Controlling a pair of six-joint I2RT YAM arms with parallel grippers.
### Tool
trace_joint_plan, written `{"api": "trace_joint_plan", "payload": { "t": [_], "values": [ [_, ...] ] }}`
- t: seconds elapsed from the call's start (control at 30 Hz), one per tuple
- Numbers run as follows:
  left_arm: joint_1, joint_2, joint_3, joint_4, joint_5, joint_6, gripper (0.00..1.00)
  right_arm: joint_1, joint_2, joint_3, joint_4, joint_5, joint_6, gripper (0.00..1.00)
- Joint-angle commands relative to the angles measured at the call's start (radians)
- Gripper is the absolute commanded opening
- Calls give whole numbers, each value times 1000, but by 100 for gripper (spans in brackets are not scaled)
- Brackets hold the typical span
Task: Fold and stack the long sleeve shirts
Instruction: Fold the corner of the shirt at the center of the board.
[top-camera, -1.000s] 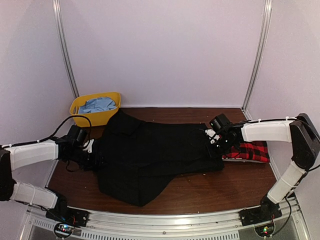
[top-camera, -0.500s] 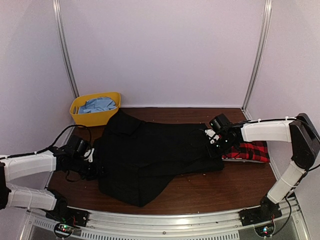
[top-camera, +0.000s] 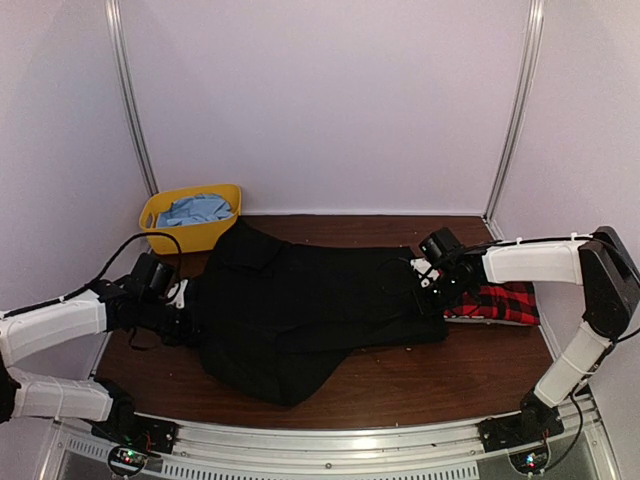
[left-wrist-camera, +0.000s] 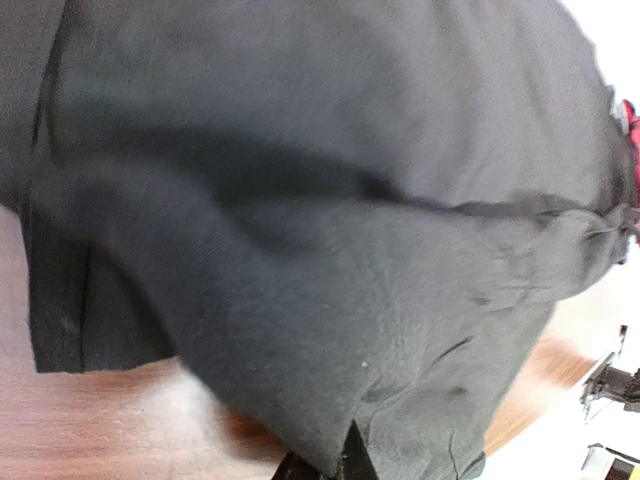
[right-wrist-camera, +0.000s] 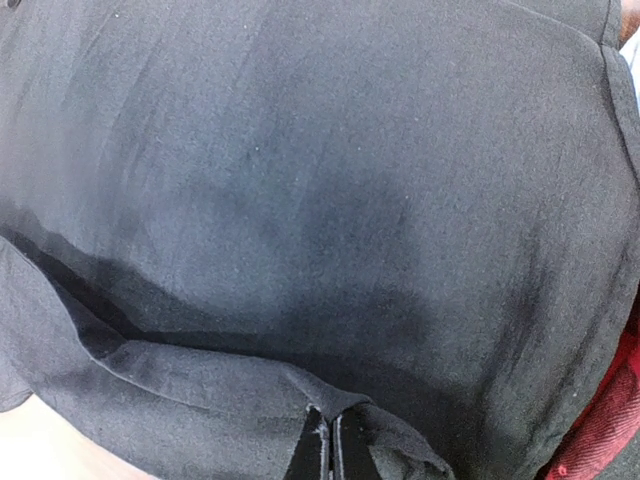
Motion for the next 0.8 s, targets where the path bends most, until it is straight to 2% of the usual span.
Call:
{"api": "trace_joint_plan", "payload": {
  "t": [0.0, 0.2, 0.77],
  "values": [
    [-6, -28, 109, -50, 7, 38, 0, -12, -10, 27, -10, 38, -13, 0],
    [-1, -5, 184, -49, 2, 56, 0, -24, -19, 35, -18, 39, -21, 0],
    [100, 227, 318, 3, -2, 175, 0, -36, -19, 25, -23, 29, -31, 0]
  ]
}}
